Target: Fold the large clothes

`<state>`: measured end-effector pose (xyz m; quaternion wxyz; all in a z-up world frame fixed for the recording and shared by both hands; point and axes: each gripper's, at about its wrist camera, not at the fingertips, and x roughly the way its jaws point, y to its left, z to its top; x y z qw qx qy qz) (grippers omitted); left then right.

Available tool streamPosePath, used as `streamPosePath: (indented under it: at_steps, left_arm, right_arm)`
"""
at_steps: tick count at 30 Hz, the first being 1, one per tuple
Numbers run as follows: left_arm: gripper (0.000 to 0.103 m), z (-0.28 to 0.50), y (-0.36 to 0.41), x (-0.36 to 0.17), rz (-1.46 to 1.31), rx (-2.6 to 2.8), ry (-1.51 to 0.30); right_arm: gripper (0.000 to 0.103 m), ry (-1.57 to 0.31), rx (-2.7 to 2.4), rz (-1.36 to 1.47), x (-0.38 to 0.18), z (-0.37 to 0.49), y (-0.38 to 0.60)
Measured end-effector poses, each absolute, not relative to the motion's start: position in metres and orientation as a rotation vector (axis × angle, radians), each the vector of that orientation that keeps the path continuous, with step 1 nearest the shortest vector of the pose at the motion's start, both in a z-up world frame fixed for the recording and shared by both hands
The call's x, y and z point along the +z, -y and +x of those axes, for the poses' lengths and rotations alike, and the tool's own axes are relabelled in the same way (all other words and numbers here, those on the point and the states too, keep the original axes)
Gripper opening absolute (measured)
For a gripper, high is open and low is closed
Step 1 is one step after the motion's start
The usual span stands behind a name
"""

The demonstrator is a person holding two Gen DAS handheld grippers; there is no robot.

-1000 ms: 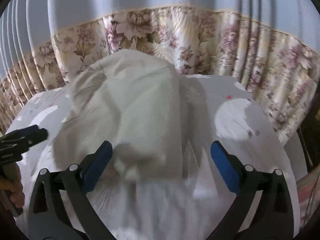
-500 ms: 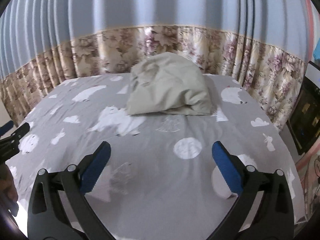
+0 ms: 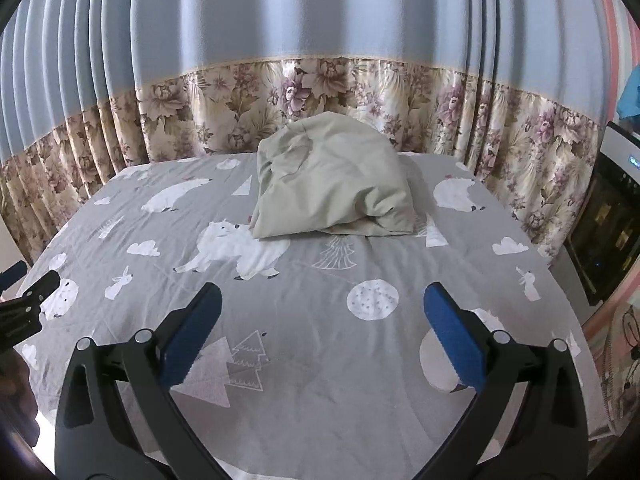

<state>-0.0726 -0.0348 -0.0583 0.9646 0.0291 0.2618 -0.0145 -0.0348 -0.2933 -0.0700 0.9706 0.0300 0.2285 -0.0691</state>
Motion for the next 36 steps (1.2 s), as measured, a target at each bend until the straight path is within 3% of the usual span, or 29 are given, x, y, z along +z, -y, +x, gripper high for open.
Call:
streamPosePath:
  at_steps: [36]
  left_arm:
    - [0.101, -0.055, 0.042, -0.047, 0.046, -0.048, -0.539]
  right_arm:
    - [0.1, -0.45, -0.181, 0.074, -0.072, -0.021, 0.306]
